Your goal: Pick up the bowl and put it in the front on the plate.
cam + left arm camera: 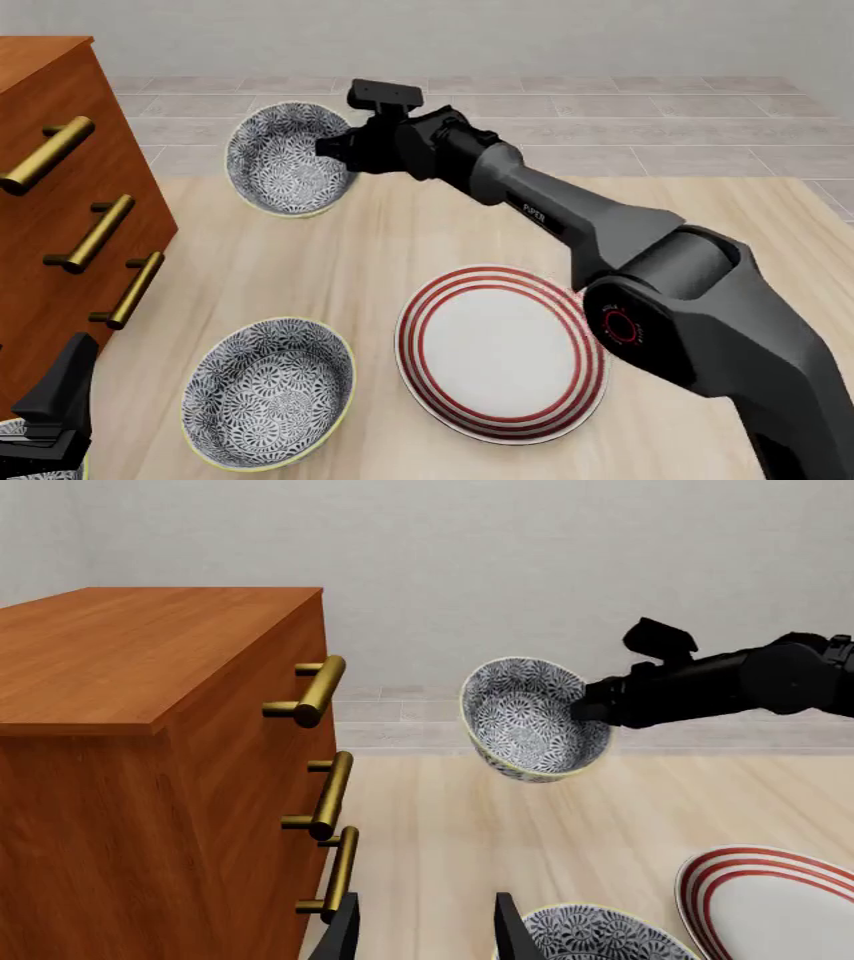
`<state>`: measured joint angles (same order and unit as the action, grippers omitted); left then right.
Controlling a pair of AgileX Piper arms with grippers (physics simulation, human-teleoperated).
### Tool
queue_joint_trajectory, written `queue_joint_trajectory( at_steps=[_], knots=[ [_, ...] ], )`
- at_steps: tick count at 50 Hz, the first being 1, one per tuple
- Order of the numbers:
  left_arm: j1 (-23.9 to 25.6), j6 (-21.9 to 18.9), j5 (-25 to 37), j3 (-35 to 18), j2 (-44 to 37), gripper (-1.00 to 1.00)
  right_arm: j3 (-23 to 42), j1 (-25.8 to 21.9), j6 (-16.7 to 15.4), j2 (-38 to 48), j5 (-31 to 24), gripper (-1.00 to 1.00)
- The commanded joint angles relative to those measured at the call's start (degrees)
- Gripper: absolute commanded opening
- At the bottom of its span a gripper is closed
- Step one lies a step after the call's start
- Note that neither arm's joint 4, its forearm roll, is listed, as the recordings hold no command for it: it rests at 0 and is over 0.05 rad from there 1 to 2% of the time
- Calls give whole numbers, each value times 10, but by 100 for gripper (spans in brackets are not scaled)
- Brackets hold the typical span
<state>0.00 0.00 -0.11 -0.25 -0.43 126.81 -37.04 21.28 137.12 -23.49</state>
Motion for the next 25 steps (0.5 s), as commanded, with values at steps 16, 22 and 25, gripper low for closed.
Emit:
queue_joint_trajectory(
  at_steps=[16, 22, 25],
  knots=[
    [0, 0, 0, 0, 0, 100, -141, 19, 14, -121, 9, -100],
    [0, 0, 0, 0, 0, 100, -190, 21, 25, -152, 19, -100],
    [0, 0, 0, 0, 0, 100, -216, 16, 30, -169, 26, -100]
  ],
)
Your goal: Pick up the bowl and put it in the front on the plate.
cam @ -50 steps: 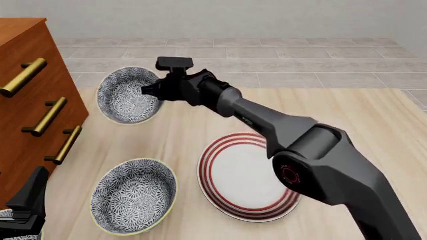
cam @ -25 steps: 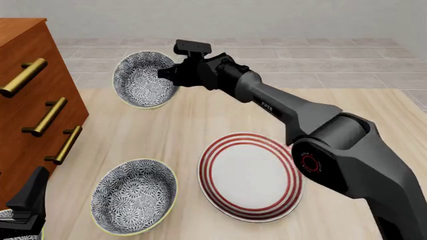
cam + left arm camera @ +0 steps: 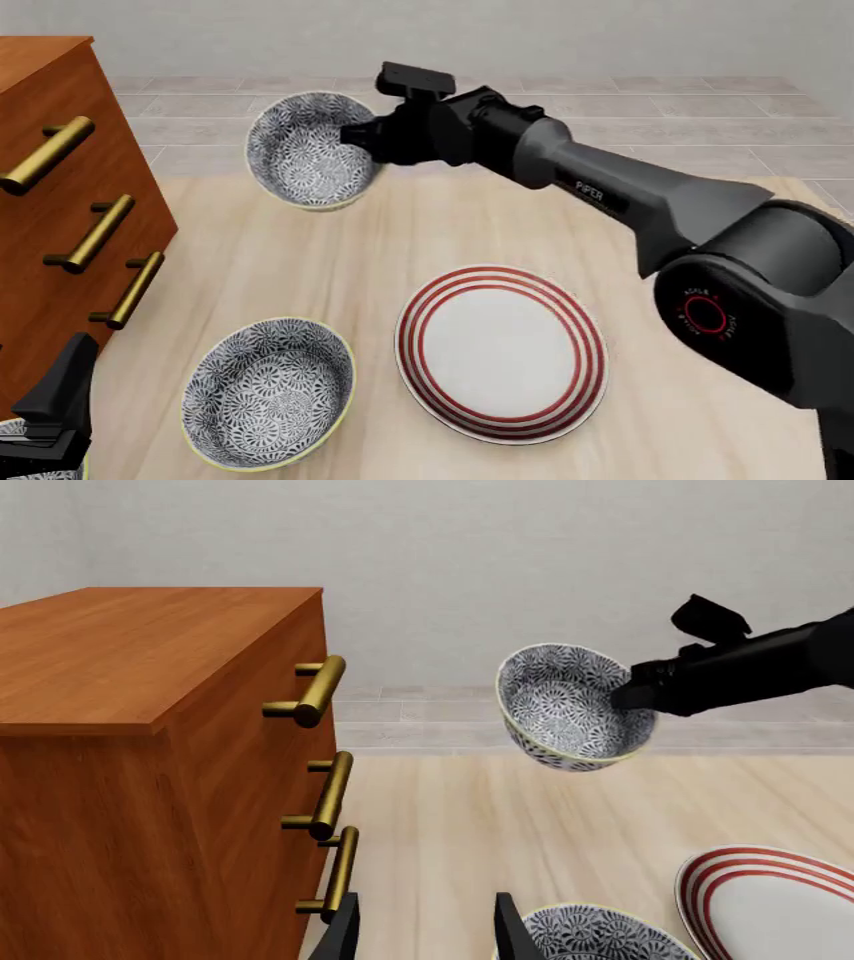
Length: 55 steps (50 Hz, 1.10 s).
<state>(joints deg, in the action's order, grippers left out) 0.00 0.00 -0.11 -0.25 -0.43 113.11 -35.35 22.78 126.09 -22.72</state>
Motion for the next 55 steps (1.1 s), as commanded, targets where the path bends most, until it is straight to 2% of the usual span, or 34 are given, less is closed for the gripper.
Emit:
queue_joint_trajectory(
  at_steps=[1, 11, 23, 55],
  knots=[
    [0, 0, 0, 0, 0, 100, -87, -3, 20, -64, 20, -100],
    [0, 0, 0, 0, 0, 100, -176, -15, 39, -125, 40, -100],
    [0, 0, 0, 0, 0, 100, -262, -5, 42, -186, 55, -100],
    [0, 0, 0, 0, 0, 100, -422, 50, 57, -286, 84, -100]
  ],
)
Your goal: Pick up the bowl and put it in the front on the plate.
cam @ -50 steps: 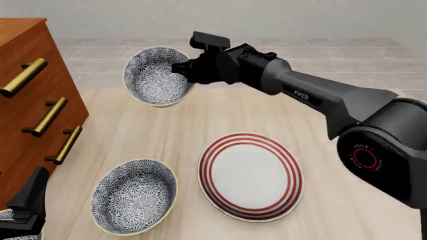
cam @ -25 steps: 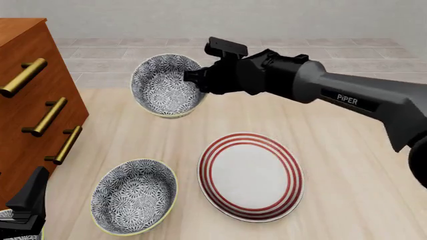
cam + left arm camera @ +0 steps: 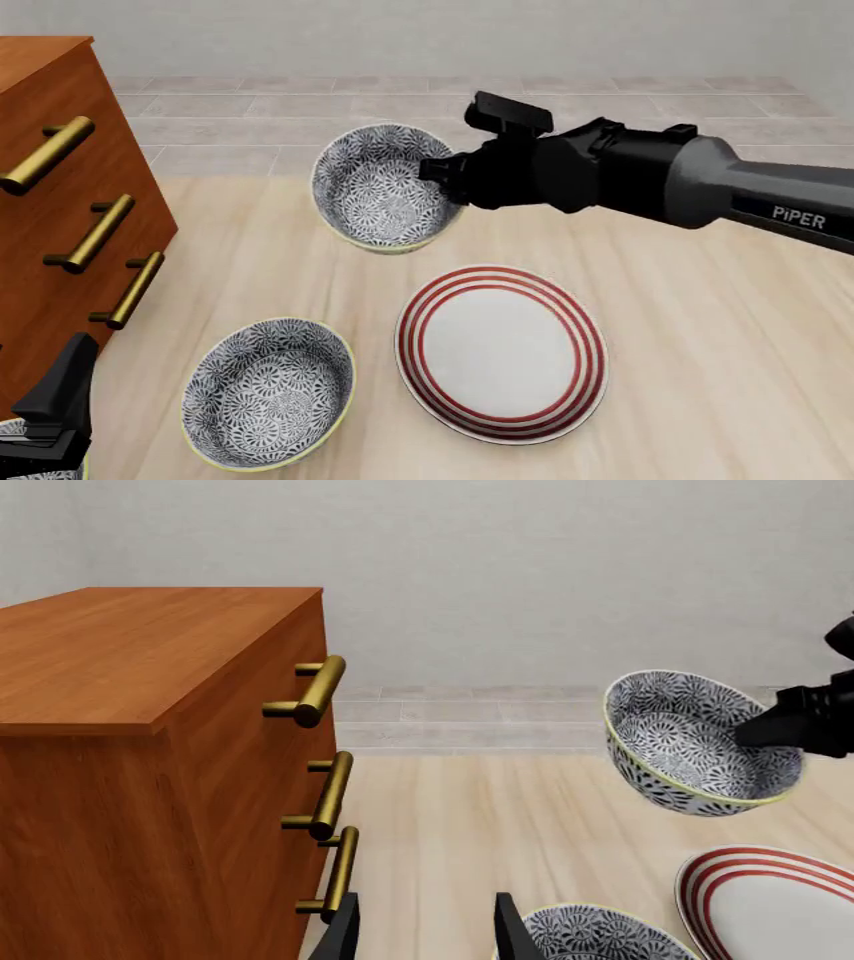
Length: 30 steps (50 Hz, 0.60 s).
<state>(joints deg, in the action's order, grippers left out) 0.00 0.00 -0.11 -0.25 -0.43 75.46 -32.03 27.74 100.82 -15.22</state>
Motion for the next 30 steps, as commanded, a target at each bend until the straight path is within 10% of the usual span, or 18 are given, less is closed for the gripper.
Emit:
queue_joint_trajectory(
  at_steps=[1, 30],
  knots=[
    [0, 0, 0, 0, 0, 100, -45, 17, 7, -33, 9, -100],
    [0, 0, 0, 0, 0, 100, -166, 81, 0, -130, 15, -100]
  ],
)
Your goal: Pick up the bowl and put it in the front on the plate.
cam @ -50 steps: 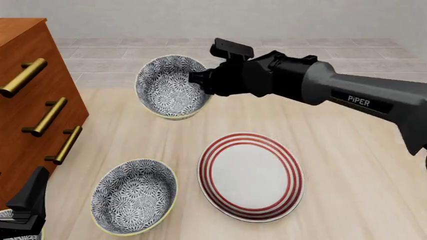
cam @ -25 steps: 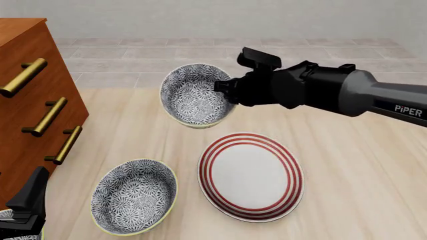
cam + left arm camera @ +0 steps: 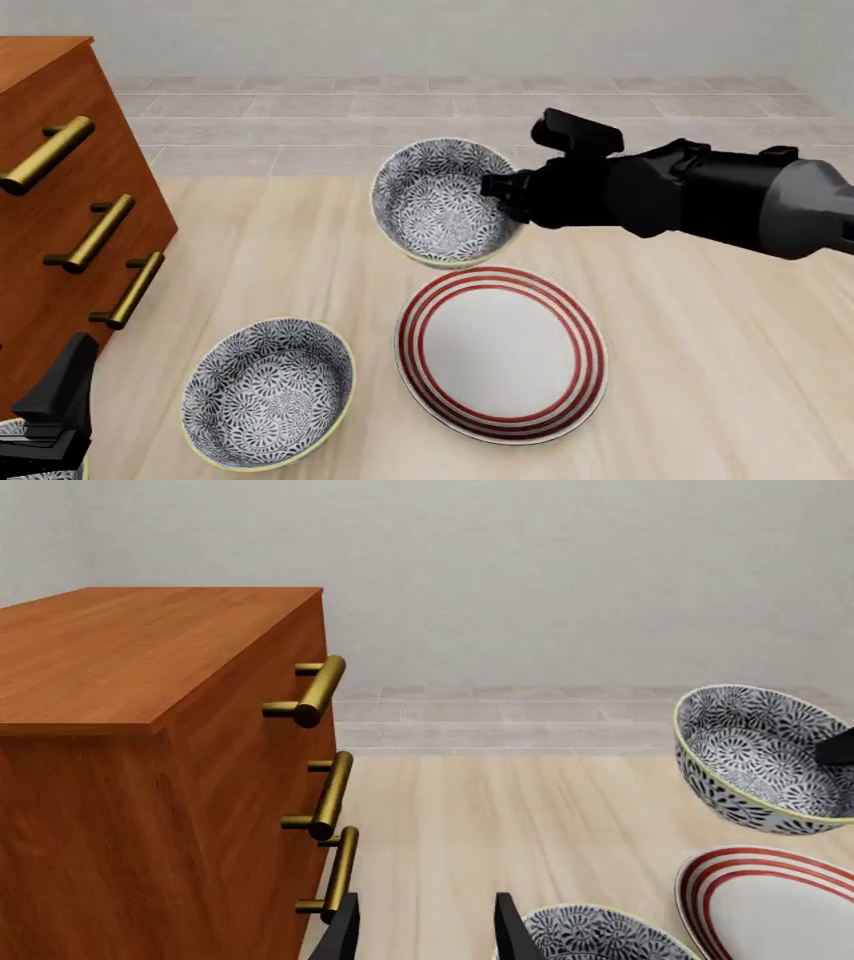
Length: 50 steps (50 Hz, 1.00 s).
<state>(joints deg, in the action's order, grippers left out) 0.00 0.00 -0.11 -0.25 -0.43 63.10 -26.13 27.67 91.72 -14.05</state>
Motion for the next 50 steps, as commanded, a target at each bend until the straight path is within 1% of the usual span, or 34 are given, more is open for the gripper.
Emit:
queue_joint_trajectory(
  at_steps=[1, 7, 12, 15, 25, 36, 50],
  knots=[
    [0, 0, 0, 0, 0, 100, -47, 24, 2, -42, 4, -100],
    [0, 0, 0, 0, 0, 100, -68, 33, 2, -58, 4, -100],
    [0, 0, 0, 0, 0, 100, -102, 38, 7, -79, 7, -100],
    [0, 0, 0, 0, 0, 100, -128, 42, 12, -89, 14, -100],
    [0, 0, 0, 0, 0, 100, -177, 43, 24, -102, 32, -100],
    [0, 0, 0, 0, 0, 100, -219, 43, 37, -121, 47, -100],
    [0, 0, 0, 0, 0, 100, -251, 44, 43, -117, 69, -100]
  ],
)
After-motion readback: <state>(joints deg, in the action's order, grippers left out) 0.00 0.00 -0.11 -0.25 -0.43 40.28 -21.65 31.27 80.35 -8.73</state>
